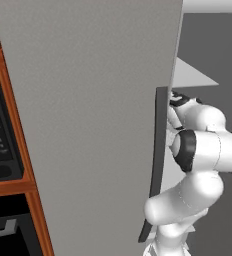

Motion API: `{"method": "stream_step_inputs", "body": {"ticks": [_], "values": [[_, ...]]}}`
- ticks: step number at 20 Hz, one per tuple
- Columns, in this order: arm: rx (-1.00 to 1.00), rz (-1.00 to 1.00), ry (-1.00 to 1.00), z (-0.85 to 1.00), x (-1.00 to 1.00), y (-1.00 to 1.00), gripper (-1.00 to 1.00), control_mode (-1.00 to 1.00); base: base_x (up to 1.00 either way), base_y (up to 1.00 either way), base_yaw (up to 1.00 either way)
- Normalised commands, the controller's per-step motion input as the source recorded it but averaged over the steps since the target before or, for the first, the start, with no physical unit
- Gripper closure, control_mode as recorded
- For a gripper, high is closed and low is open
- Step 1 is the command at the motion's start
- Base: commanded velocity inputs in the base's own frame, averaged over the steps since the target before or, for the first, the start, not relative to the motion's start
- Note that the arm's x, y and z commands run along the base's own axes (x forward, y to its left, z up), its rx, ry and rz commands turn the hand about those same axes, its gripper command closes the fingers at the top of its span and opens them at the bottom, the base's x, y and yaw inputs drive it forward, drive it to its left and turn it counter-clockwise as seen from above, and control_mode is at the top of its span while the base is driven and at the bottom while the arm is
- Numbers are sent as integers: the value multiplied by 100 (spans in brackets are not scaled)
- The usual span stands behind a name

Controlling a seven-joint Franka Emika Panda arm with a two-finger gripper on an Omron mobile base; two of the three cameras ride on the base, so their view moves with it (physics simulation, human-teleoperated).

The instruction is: Take the peach, potato, and eggplant from the freezer and place them in the bowl on the counter.

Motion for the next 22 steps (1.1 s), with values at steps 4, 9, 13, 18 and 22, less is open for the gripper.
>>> {"method": "stream_step_inputs", "body": {"ticks": [4, 9, 13, 18, 22], "values": [[0, 0, -11, 52, -93, 0, 100, -100, 0, 0, 0], [0, 0, -1, 65, -90, 0, 100, -100, 0, 0, 0], [0, 0, 0, 66, -77, 3, 100, -100, 0, 0, 0], [-1, 0, 2, 53, -78, 8, 100, -100, 0, 0, 0], [-6, 0, 3, 55, -64, 6, 100, -100, 0, 0, 0]]}}
